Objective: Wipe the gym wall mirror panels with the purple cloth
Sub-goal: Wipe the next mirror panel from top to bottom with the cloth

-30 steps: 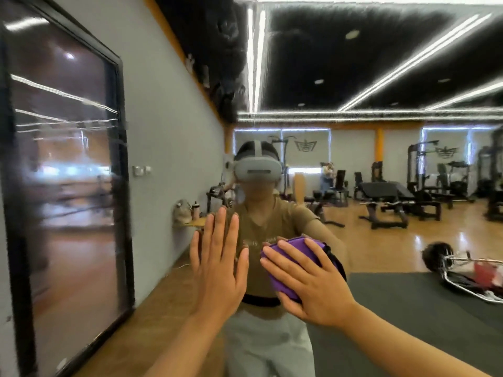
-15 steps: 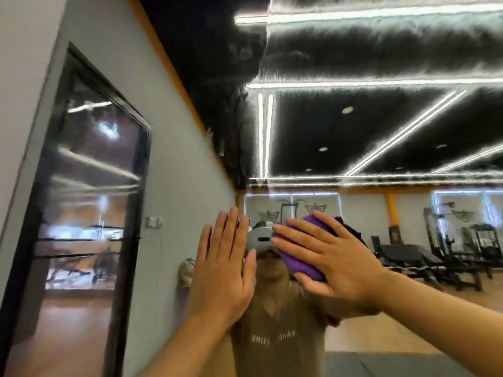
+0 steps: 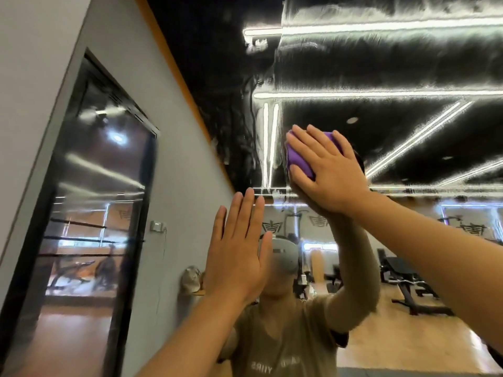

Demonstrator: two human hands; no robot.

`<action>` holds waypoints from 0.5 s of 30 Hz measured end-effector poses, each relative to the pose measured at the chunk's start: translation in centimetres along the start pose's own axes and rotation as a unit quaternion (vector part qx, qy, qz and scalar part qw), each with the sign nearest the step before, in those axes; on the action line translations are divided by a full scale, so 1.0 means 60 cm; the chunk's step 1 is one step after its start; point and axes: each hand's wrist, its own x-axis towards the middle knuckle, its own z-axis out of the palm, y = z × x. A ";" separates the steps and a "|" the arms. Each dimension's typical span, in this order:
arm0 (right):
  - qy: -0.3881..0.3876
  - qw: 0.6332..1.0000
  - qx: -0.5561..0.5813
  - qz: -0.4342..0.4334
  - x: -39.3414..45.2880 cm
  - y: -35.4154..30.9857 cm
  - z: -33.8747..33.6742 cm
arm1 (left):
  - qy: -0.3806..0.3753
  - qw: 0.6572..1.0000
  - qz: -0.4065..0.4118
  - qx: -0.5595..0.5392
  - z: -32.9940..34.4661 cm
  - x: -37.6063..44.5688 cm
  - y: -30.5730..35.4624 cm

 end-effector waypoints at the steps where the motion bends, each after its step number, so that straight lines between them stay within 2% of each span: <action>1: 0.004 1.000 0.005 -0.001 -0.022 -0.009 0.003 | 0.001 1.000 0.001 0.001 0.000 0.001 0.000; 9: -0.021 0.996 -0.005 -0.086 -0.227 -0.055 0.015 | 0.009 1.000 0.000 -0.013 0.000 0.001 0.000; 15: -0.055 0.991 -0.035 -0.117 -0.278 -0.064 0.012 | 0.017 1.000 -0.003 -0.013 0.006 0.003 -0.001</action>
